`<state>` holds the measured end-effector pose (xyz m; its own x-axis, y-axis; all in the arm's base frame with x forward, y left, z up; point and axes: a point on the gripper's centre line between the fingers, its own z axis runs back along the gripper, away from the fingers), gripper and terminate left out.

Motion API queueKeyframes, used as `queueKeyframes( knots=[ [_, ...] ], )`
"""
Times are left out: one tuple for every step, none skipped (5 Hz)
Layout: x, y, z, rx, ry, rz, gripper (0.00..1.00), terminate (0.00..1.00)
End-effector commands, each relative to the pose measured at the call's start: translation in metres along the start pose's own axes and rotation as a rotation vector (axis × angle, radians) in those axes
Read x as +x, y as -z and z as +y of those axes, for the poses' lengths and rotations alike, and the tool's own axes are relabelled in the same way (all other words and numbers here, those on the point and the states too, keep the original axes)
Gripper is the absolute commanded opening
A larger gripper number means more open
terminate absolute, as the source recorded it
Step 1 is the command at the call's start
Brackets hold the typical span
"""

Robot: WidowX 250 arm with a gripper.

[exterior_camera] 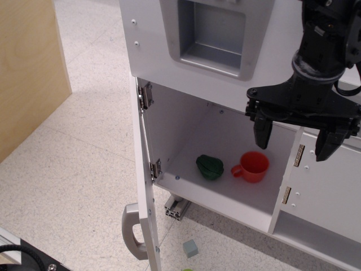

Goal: Close low fridge

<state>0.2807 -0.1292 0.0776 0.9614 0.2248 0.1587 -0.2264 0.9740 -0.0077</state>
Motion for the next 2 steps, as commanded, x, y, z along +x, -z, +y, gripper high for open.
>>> queueKeyframes(
  knots=[
    [0.0, 0.0, 0.0, 0.0, 0.0, 0.0, 1.0, 0.0],
    [0.007, -0.01, 0.029, -0.019, -0.064, -0.025, 1.0, 0.0]
  ],
)
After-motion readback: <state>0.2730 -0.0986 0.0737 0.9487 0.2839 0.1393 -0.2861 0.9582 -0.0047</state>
